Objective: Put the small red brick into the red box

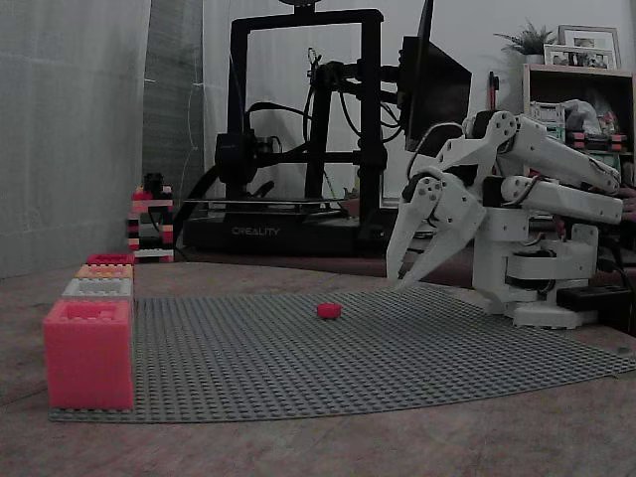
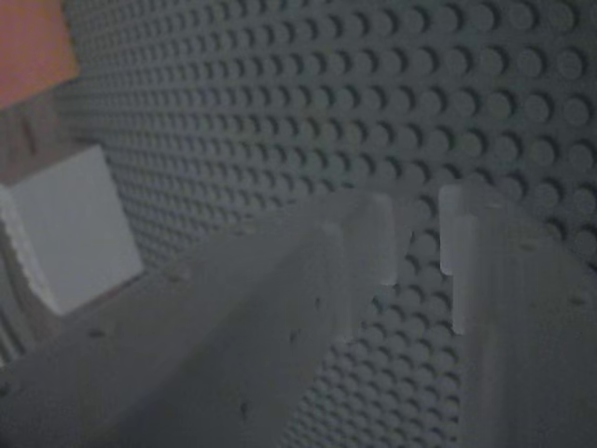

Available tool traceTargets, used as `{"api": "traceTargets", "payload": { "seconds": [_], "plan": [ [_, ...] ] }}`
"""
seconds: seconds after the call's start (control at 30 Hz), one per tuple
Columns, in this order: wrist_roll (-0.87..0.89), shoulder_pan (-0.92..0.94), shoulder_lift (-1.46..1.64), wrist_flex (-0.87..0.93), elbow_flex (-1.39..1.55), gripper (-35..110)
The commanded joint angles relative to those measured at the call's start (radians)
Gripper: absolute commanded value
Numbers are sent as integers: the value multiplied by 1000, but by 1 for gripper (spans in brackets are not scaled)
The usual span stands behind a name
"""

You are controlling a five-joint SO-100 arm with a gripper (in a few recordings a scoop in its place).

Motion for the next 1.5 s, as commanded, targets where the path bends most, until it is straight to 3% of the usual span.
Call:
{"api": "traceTargets", "payload": {
  "seconds": [0.0,0.4,0.87,1.2,1.47],
  "plan": [
    [17,-9,14,31,-15,0],
    [20,-8,-11,18,-20,0],
    [143,156,-586,-275,-276,0],
    [241,290,-1114,-310,-583,7],
    [354,313,-1243,-328,-669,14]
  ]
}}
